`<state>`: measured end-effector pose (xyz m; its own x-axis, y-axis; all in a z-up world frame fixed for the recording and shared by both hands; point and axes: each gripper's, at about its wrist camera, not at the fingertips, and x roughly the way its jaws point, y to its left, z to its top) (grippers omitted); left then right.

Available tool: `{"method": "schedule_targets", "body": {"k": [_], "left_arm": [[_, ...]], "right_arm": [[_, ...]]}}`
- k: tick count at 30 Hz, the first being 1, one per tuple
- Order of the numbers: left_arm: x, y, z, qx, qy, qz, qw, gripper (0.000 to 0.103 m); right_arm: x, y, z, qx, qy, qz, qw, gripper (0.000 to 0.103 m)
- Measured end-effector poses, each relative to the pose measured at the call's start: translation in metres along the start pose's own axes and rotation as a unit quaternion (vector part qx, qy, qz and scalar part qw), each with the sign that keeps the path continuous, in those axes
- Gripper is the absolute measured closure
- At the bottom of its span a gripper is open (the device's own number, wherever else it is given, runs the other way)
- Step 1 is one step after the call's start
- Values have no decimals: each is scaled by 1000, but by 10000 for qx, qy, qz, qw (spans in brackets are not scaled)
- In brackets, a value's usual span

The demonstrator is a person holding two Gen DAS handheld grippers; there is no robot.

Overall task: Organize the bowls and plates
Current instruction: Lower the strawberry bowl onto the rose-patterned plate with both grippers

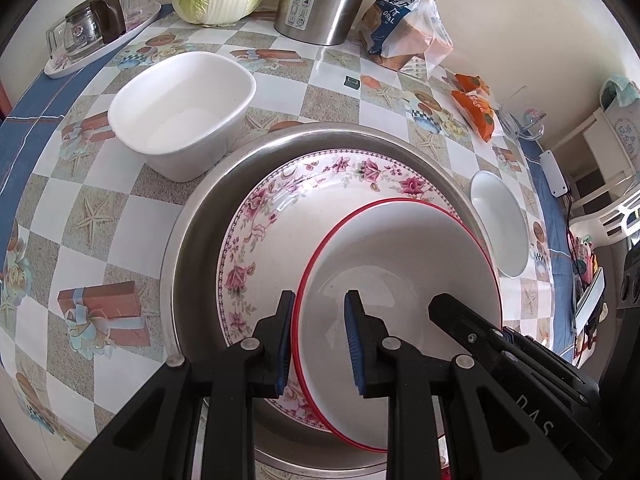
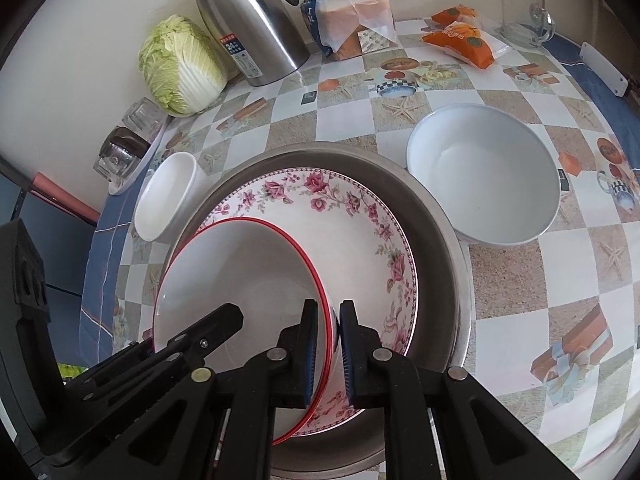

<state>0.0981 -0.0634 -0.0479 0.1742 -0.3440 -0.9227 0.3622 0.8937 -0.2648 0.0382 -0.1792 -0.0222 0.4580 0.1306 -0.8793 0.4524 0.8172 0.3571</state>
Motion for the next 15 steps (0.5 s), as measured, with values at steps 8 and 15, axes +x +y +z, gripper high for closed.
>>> {"method": "schedule_targets", "body": {"k": [8,15], "left_arm": [[1,1,1,-48,-37,-13,10000,79],[0,2,3,-112,-114,-47,9999,79]], "right_arm": [[0,0,2,20,-37,28,10000,88],[1,-2,3,130,-139,173,9997,88]]}}
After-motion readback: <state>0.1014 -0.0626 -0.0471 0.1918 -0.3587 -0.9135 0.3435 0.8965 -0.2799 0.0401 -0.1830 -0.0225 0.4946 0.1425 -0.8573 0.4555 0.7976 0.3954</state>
